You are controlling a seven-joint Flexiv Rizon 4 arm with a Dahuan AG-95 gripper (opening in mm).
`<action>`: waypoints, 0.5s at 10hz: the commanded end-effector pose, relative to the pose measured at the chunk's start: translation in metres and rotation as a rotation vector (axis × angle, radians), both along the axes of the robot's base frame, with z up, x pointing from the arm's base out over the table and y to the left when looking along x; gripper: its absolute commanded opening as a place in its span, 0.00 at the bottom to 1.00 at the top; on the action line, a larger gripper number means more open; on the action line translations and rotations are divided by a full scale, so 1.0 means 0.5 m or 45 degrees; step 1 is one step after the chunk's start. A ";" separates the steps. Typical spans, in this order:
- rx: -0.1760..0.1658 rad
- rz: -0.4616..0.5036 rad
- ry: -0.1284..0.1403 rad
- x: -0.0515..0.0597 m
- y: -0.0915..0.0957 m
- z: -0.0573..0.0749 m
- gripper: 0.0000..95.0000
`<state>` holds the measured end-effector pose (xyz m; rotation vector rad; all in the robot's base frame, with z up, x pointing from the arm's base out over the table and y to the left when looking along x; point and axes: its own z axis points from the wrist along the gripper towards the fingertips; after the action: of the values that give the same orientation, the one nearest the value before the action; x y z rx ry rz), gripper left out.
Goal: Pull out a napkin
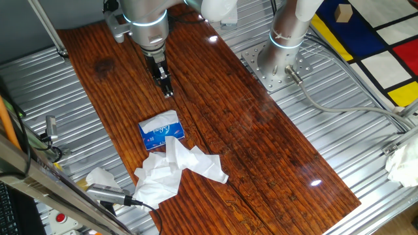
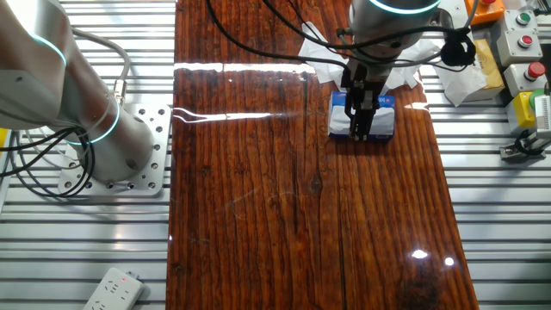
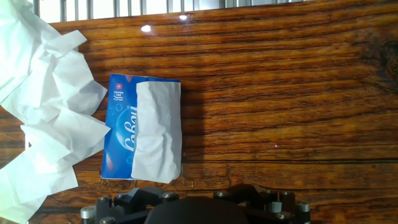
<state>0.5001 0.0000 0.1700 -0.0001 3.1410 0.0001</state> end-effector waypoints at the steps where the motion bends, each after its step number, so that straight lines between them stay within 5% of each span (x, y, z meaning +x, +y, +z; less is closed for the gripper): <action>1: 0.058 -0.293 -0.102 -0.001 0.001 0.001 0.00; 5: 0.044 -0.297 -0.083 -0.006 0.001 0.016 0.00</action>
<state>0.4963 0.0005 0.1774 0.2411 3.0852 0.0358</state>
